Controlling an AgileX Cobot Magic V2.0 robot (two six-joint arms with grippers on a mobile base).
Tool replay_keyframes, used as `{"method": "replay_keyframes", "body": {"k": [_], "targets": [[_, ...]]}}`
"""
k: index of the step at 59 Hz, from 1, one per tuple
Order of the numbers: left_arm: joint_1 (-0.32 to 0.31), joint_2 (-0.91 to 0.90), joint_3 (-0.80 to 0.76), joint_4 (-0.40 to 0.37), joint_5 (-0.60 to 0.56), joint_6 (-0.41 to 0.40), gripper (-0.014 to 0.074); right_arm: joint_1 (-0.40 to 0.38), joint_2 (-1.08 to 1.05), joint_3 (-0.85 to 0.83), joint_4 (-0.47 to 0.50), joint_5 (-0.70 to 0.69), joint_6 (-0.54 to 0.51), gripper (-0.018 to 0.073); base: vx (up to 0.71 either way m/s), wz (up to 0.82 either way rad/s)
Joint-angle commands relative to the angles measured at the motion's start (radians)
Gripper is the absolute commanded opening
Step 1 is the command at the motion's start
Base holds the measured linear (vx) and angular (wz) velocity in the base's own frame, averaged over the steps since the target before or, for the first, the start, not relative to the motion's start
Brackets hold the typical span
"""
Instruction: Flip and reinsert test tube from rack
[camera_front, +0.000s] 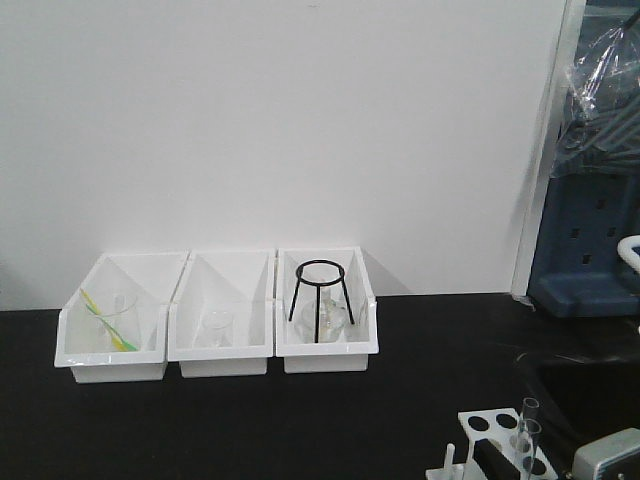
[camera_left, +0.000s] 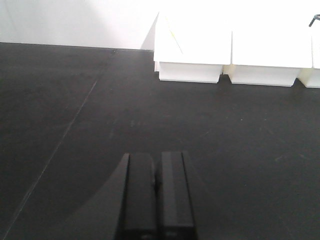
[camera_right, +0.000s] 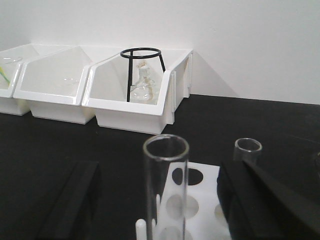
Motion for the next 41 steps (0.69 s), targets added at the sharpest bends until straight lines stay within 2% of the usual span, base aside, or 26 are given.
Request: {"method": "replay_keyframes", "body": {"k": [1, 9, 13, 18, 28, 41], "targets": [[-0.007, -0.003, 0.002, -0.004, -0.087, 0.000, -0.0006, -0.001, 0.010, -0.046, 0.003, -0.094, -0.031, 0.0517, 0.00, 0.00], [-0.007, -0.003, 0.002, -0.004, -0.087, 0.000, -0.0006, -0.001, 0.045, -0.069, 0.003, -0.102, -0.053, 0.0470, 0.00, 0.00], [-0.007, -0.003, 0.002, -0.004, -0.087, 0.000, -0.0006, -0.001, 0.055, -0.069, 0.003, -0.114, -0.053, 0.0411, 0.00, 0.00], [-0.007, -0.003, 0.002, -0.004, -0.087, 0.000, -0.0006, -0.001, 0.057, -0.068, 0.002, -0.109, -0.053, 0.0289, 0.00, 0.00], [-0.007, -0.003, 0.002, -0.004, -0.087, 0.000, -0.0006, -0.001, 0.057, -0.068, 0.003, -0.108, -0.052, -0.0018, 0.00, 0.00], [-0.007, -0.003, 0.002, -0.004, -0.087, 0.000, -0.0006, -0.001, 0.016, -0.068, 0.003, -0.092, -0.048, -0.0013, 0.00, 0.00]]}}
